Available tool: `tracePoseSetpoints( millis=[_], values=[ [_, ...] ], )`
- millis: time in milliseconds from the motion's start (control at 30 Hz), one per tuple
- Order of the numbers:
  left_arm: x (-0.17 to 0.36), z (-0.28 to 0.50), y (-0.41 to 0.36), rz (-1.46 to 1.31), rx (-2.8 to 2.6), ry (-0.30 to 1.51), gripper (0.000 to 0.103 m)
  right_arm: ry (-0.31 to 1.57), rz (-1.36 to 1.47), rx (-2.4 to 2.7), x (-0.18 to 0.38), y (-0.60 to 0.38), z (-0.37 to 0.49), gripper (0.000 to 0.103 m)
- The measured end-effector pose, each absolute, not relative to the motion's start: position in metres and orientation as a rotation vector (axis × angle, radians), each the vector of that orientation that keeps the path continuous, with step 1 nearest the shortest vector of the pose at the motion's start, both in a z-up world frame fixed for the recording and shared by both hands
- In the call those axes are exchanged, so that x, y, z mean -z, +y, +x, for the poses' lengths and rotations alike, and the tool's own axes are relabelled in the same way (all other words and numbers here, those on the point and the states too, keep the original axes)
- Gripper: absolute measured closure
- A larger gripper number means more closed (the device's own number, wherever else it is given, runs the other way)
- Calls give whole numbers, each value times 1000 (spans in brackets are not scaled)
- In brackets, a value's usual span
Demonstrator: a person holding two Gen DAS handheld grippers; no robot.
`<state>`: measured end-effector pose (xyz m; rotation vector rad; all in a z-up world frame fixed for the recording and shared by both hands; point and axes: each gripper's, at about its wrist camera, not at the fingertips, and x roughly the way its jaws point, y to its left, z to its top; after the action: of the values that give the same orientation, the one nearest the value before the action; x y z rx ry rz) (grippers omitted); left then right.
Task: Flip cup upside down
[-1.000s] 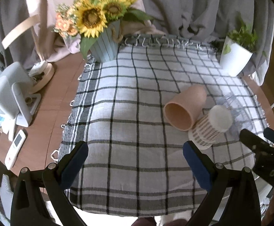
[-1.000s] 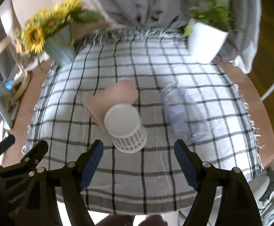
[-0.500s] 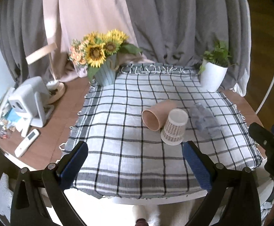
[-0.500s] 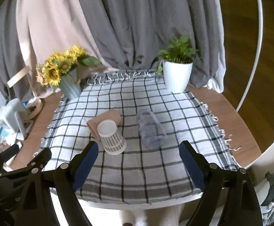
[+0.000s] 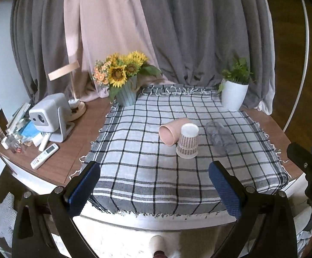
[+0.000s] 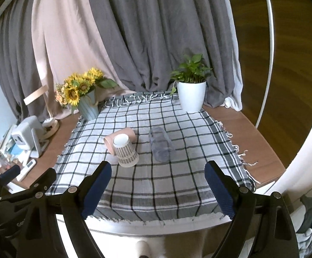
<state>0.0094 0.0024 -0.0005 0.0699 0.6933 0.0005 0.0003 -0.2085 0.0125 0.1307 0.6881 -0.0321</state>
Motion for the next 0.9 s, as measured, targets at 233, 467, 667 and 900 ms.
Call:
tracePoseSetpoints(
  millis=[233,467,667,900],
  values=[
    [-9,-12,2,59,3,662,0,653,124,34,-23,-209,-25,14],
    [-14,-25,0,69,16,637,0,618,117,40,-31,-210,-45,14],
    [-20,-32,0,54,32,630,0,595,117,38,-37,-209,-55,14],
    [-22,-37,2,50,36,623,0,583,126,35,-39,-211,-61,14]
  ],
)
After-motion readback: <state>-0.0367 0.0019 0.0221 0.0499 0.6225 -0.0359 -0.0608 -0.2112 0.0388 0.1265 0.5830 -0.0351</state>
